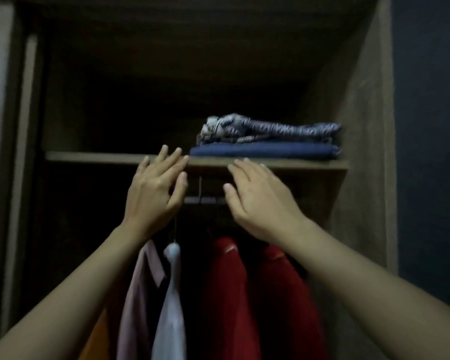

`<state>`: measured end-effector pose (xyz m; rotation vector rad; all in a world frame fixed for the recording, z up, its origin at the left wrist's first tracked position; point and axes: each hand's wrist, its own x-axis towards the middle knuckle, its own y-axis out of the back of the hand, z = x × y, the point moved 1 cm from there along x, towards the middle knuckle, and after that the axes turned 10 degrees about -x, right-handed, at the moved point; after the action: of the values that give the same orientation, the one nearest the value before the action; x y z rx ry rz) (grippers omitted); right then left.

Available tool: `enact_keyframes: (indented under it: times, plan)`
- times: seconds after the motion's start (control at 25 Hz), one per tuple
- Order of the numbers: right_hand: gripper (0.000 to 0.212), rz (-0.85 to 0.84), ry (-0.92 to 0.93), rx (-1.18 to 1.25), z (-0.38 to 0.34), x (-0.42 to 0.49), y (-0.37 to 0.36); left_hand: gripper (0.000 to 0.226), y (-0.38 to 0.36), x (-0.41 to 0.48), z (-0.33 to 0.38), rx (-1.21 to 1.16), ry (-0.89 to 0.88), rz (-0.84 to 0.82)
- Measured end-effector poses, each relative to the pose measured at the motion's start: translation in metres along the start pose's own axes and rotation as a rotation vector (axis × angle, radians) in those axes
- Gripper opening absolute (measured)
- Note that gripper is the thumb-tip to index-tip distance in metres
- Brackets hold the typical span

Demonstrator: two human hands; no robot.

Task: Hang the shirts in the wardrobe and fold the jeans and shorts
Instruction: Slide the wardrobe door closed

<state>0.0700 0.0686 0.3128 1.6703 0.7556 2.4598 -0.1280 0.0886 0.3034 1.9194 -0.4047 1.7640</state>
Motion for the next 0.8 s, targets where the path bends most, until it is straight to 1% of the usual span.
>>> enact_keyframes:
  times: [0.16,0.32,0.48,0.56,0.68,0.76,0.8]
  plan:
    - [0.058,-0.107,0.083,0.172,-0.107,-0.078,-0.062,0.052,0.046,-0.139,-0.036,0.152,0.141,-0.145]
    - [0.060,-0.313,0.165,0.383,-0.202,-0.154,-0.108,0.055,0.102,-0.247,-0.053,0.194,0.309,-0.304]
    - [0.058,-0.518,0.276,0.474,-0.294,-0.224,-0.138,0.059,0.154,-0.337,-0.084,0.272,0.472,-0.419]
    - [0.055,-0.612,0.375,0.480,-0.335,-0.258,-0.149,0.061,0.168,-0.371,-0.103,0.322,0.538,-0.525]
    - [0.054,-0.749,0.486,0.487,-0.387,-0.291,-0.158,0.057,0.177,-0.395,-0.131,0.346,0.590,-0.701]
    - [0.056,-0.843,0.552,0.468,-0.414,-0.299,-0.163,0.055,0.177,-0.405,-0.145,0.319,0.552,-0.734]
    - [0.058,-0.840,0.603,0.450,-0.425,-0.299,-0.167,0.055,0.177,-0.408,-0.150,0.309,0.519,-0.724]
